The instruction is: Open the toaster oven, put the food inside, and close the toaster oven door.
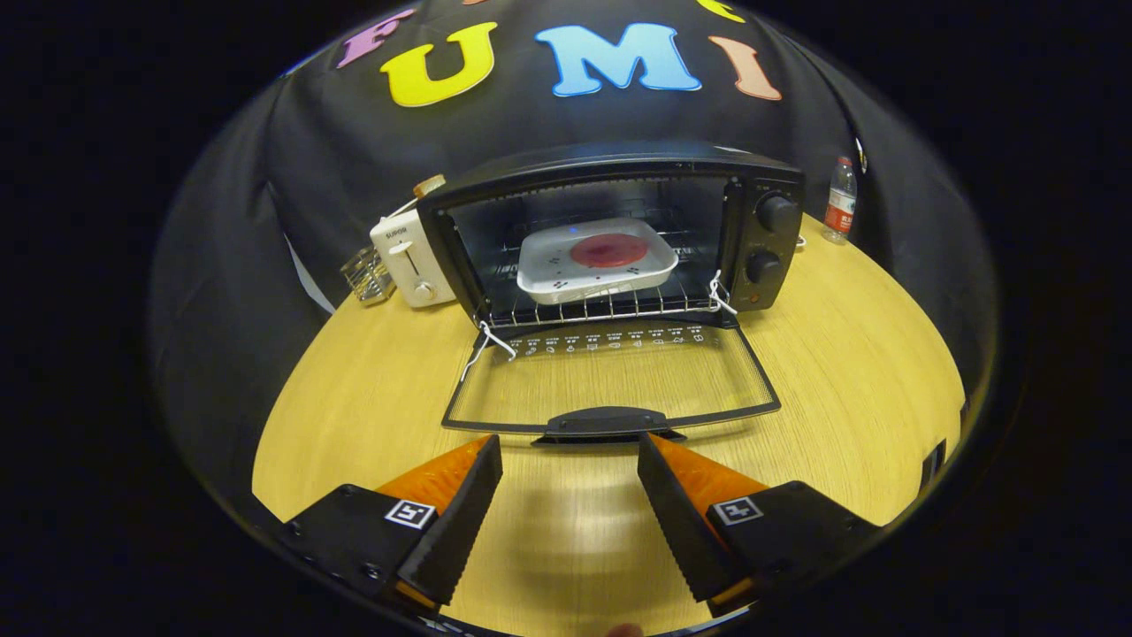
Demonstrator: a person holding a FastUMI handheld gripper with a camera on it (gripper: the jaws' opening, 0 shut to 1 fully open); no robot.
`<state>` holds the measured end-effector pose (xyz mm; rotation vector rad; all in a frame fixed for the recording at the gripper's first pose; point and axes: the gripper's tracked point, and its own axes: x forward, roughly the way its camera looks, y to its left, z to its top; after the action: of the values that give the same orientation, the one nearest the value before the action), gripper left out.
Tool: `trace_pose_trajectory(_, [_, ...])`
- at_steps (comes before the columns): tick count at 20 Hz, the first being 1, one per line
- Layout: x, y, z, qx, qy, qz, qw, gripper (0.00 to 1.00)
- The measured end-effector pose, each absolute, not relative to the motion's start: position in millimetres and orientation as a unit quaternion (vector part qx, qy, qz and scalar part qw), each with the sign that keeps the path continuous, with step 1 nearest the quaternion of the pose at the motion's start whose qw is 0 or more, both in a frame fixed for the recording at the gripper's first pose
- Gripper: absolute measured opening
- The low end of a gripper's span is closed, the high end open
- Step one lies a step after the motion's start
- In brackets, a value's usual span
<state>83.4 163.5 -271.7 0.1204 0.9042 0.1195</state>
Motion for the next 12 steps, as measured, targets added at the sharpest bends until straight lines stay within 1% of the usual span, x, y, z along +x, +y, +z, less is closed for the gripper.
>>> trace_pose_trajectory(8, [77.2, 153.5, -312.4, 0.02, 0.498, 0.034, 0.866, 0.98])
trace_pose_trajectory(12, [83.6, 153.0, -323.7, 0.023, 0.507, 0.024, 0.861, 0.98])
